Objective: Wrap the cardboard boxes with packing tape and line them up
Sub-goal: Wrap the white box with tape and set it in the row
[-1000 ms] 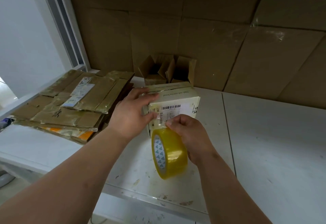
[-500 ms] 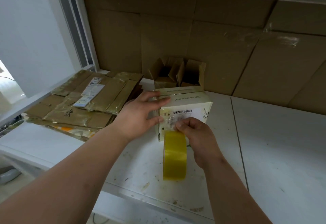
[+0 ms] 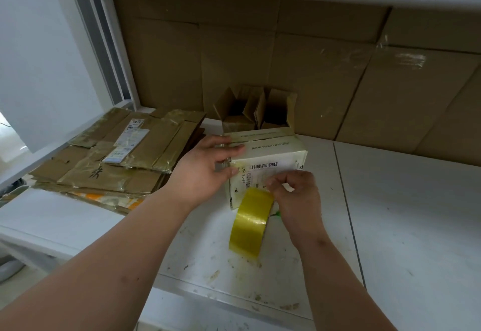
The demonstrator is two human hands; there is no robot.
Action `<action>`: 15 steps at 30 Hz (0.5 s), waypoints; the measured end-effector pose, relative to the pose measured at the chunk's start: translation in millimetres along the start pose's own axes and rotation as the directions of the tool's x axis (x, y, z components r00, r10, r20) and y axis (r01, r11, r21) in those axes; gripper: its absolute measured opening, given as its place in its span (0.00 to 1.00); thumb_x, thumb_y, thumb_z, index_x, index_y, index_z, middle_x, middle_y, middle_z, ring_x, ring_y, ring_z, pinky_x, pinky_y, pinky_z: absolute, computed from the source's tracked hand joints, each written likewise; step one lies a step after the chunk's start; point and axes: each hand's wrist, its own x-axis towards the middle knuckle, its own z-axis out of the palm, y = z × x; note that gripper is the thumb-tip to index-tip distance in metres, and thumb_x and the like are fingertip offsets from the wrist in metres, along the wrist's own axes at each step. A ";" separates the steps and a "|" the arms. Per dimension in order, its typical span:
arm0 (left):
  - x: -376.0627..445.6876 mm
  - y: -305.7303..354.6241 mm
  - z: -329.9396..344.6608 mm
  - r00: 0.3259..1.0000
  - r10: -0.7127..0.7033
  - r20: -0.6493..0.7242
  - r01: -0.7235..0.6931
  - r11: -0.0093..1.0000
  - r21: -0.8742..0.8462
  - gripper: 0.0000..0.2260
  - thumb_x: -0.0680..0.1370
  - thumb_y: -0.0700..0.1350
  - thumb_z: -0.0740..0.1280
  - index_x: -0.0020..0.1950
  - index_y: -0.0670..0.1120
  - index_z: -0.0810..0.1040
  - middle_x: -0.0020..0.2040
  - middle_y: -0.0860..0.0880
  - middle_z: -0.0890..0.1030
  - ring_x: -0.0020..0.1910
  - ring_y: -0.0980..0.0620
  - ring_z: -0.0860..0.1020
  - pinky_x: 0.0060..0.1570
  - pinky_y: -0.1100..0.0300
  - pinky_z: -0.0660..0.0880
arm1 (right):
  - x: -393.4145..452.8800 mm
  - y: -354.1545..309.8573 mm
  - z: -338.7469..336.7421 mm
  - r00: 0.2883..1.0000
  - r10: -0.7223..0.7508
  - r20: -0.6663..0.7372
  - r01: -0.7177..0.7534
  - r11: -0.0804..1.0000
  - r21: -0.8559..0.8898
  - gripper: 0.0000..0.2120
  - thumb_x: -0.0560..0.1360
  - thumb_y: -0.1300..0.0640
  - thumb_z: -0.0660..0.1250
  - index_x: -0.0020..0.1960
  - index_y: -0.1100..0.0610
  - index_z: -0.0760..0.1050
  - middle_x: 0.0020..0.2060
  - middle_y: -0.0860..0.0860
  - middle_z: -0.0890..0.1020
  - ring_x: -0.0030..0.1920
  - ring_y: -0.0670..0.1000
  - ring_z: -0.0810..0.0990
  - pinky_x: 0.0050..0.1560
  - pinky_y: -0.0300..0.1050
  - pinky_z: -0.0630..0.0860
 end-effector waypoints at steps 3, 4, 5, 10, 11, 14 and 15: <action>0.0 0.4 -3.5 1.000 0.001 0.006 -0.001 1.000 -0.003 0.20 0.77 0.43 0.72 0.67 0.56 0.76 0.67 0.60 0.68 0.65 0.66 0.65 0.65 0.73 0.62 | -4.8 5.4 -3.3 0.996 -0.040 -0.085 0.023 0.982 -0.188 0.09 0.73 0.51 0.74 0.36 0.41 0.80 0.63 0.41 0.66 0.67 0.51 0.62 0.70 0.59 0.63; -0.7 -0.3 -6.9 1.000 -0.009 0.016 0.010 1.000 -0.023 0.20 0.77 0.42 0.72 0.68 0.56 0.76 0.68 0.59 0.69 0.66 0.65 0.65 0.68 0.68 0.63 | -5.9 7.6 -4.9 0.993 -0.054 -0.106 0.031 0.979 -0.203 0.08 0.74 0.51 0.74 0.37 0.40 0.80 0.67 0.41 0.64 0.69 0.51 0.60 0.70 0.60 0.62; -1.9 -2.1 -11.1 0.999 -0.018 0.028 0.020 0.999 -0.042 0.21 0.77 0.41 0.72 0.68 0.55 0.76 0.70 0.58 0.69 0.68 0.64 0.65 0.70 0.65 0.63 | -6.7 8.7 -7.2 0.990 -0.077 -0.119 0.052 0.979 -0.195 0.09 0.74 0.52 0.74 0.37 0.40 0.80 0.71 0.41 0.62 0.72 0.51 0.58 0.71 0.59 0.61; -10.7 -7.6 -22.6 0.998 -0.062 0.014 0.063 0.996 -0.066 0.22 0.78 0.38 0.70 0.70 0.54 0.75 0.73 0.58 0.68 0.72 0.63 0.64 0.63 0.80 0.58 | -8.4 4.4 -10.1 0.997 -0.056 0.062 0.049 0.994 0.098 0.10 0.76 0.60 0.71 0.36 0.52 0.81 0.70 0.35 0.68 0.68 0.39 0.69 0.60 0.34 0.71; -13.4 -6.7 -21.5 0.997 -0.080 0.003 0.080 0.994 -0.075 0.24 0.79 0.38 0.69 0.72 0.55 0.72 0.73 0.58 0.68 0.72 0.62 0.65 0.64 0.79 0.59 | -9.3 3.6 -8.3 0.992 -0.089 0.085 0.078 0.990 0.121 0.10 0.76 0.62 0.71 0.36 0.56 0.80 0.67 0.33 0.71 0.63 0.38 0.74 0.55 0.32 0.74; -21.5 -5.9 -14.2 0.973 -0.225 -0.058 0.213 0.964 -0.160 0.28 0.80 0.43 0.67 0.78 0.58 0.62 0.71 0.56 0.72 0.68 0.58 0.72 0.63 0.67 0.64 | -10.6 5.1 -5.6 0.990 -0.117 0.084 0.106 0.986 0.129 0.09 0.77 0.64 0.69 0.37 0.61 0.79 0.60 0.28 0.75 0.54 0.34 0.78 0.51 0.36 0.78; -23.2 -6.8 -11.2 0.958 -0.277 -0.080 0.254 0.942 -0.219 0.27 0.80 0.45 0.67 0.78 0.57 0.63 0.70 0.55 0.74 0.68 0.56 0.72 0.64 0.64 0.65 | -10.7 6.8 -6.6 0.990 -0.117 0.082 0.106 0.986 0.131 0.09 0.77 0.63 0.69 0.38 0.62 0.79 0.57 0.24 0.75 0.53 0.32 0.78 0.51 0.36 0.78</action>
